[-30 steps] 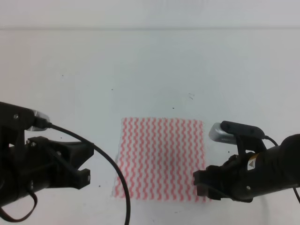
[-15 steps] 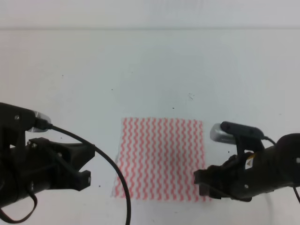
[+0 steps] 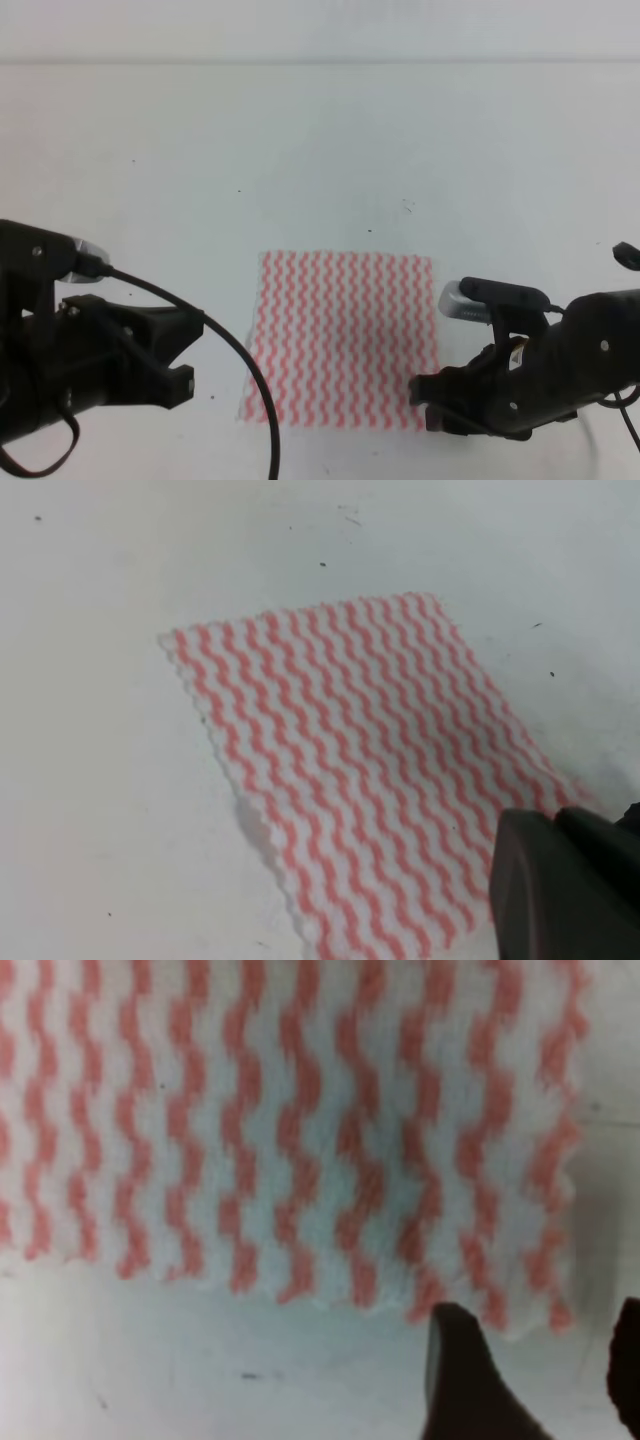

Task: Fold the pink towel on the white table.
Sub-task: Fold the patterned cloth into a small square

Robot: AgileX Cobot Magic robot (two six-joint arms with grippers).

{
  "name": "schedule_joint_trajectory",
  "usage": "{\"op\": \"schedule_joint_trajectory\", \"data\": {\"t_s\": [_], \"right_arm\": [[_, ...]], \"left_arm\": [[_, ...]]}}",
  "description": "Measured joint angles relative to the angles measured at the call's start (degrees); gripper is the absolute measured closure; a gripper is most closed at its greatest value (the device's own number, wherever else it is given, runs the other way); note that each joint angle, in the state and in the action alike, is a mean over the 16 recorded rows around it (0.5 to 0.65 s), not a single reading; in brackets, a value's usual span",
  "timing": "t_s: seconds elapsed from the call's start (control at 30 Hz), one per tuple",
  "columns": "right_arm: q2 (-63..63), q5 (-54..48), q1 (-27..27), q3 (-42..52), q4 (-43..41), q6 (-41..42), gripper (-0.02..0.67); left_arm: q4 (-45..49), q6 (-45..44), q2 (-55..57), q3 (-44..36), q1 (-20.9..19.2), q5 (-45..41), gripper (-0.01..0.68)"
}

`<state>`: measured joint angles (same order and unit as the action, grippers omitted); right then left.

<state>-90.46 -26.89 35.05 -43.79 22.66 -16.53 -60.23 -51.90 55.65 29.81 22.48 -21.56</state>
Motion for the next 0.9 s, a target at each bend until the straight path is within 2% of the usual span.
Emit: {"op": "schedule_joint_trajectory", "data": {"t_s": [0.9], "right_arm": [[-2.6,1.7,0.0,-0.1,1.0,0.9,0.359]], "left_arm": [[-0.3,-0.1,-0.1,0.0,0.0,0.1,0.675]]}}
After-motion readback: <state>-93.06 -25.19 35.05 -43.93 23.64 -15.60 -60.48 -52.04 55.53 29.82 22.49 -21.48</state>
